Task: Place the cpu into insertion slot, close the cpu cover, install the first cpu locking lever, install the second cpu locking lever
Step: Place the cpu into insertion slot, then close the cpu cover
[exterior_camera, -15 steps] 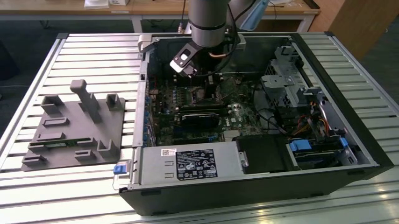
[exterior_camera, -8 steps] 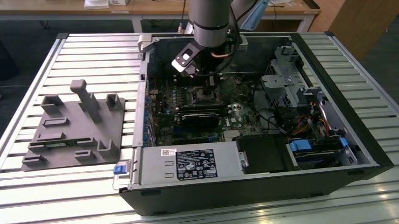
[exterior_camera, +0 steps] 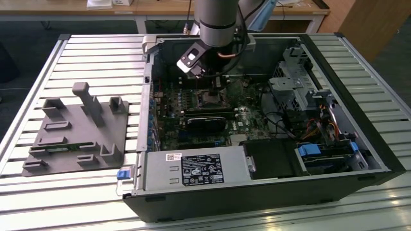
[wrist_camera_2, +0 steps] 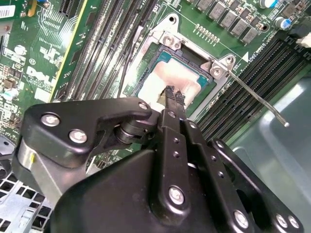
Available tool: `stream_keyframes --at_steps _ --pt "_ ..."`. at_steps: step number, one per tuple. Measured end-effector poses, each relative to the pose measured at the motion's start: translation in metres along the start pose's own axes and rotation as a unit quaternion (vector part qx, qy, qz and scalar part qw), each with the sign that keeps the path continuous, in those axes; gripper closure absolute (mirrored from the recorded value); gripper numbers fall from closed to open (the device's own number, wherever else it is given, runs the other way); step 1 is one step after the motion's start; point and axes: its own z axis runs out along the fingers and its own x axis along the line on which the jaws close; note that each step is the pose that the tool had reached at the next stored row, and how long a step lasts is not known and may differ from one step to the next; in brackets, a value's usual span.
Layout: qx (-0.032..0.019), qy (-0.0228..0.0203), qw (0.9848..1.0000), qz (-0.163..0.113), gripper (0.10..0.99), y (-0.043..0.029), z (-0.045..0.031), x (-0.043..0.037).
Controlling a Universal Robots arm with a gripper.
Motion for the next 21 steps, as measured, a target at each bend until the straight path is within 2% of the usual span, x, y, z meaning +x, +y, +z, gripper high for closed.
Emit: stream_keyframes --at_steps 8,12,16,21 --pt "0.0000 0.0000 1.0000 0.000 0.980 0.0001 -0.0024 0.0000" --pt "0.0000 0.0000 1.0000 0.000 0.980 0.0003 -0.0069 0.0000" --pt "0.0000 0.0000 1.0000 0.000 0.980 0.0006 -0.0163 0.0000" --pt "0.0000 0.0000 1.0000 0.000 0.980 0.0014 -0.0342 -0.0001"
